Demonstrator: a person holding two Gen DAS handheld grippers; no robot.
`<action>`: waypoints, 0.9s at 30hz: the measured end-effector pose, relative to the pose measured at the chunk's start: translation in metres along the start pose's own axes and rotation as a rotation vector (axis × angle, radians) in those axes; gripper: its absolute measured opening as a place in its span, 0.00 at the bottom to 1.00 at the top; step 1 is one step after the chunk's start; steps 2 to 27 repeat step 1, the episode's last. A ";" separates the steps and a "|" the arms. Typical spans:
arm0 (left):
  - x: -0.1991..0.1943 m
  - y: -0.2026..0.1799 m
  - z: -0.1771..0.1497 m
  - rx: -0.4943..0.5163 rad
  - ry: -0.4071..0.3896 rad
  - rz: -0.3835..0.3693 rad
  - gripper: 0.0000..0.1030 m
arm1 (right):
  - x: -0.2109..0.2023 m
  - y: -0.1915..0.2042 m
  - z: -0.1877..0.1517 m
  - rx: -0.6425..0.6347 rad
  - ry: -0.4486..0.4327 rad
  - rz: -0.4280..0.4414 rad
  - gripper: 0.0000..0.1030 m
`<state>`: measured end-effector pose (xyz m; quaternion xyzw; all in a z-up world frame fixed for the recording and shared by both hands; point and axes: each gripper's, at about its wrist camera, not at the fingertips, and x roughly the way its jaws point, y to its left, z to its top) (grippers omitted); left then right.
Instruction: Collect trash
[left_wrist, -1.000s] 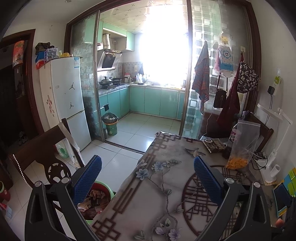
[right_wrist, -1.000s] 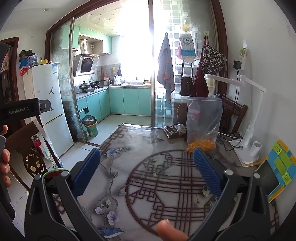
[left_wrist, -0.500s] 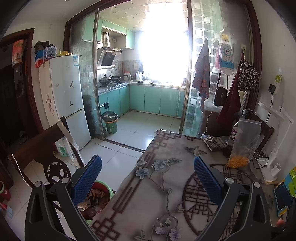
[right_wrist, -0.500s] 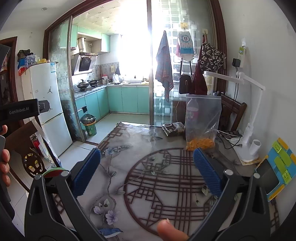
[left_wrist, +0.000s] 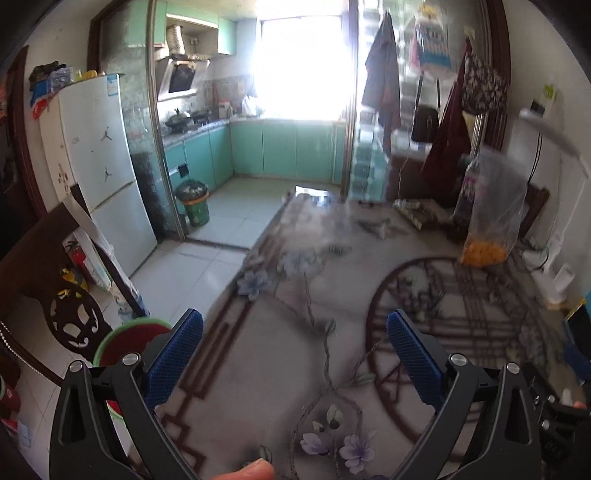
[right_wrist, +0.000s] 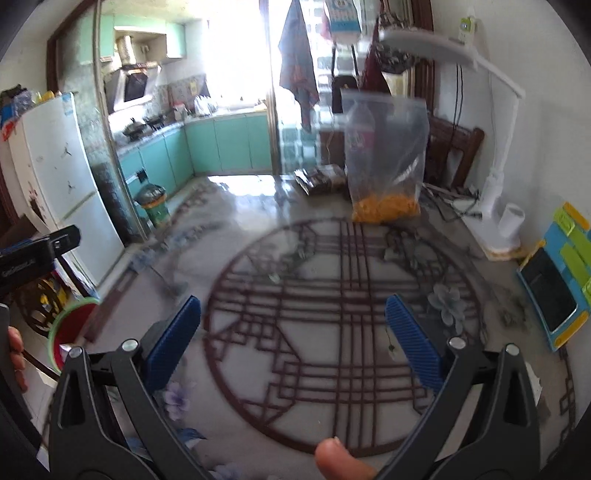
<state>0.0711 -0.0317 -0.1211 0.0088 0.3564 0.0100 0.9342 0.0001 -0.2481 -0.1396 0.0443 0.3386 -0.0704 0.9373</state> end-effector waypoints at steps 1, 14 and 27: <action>0.020 -0.001 -0.013 0.004 0.046 0.005 0.93 | 0.019 -0.006 -0.011 -0.009 0.043 -0.020 0.96; 0.020 -0.001 -0.013 0.004 0.046 0.005 0.93 | 0.019 -0.006 -0.011 -0.009 0.043 -0.020 0.96; 0.020 -0.001 -0.013 0.004 0.046 0.005 0.93 | 0.019 -0.006 -0.011 -0.009 0.043 -0.020 0.96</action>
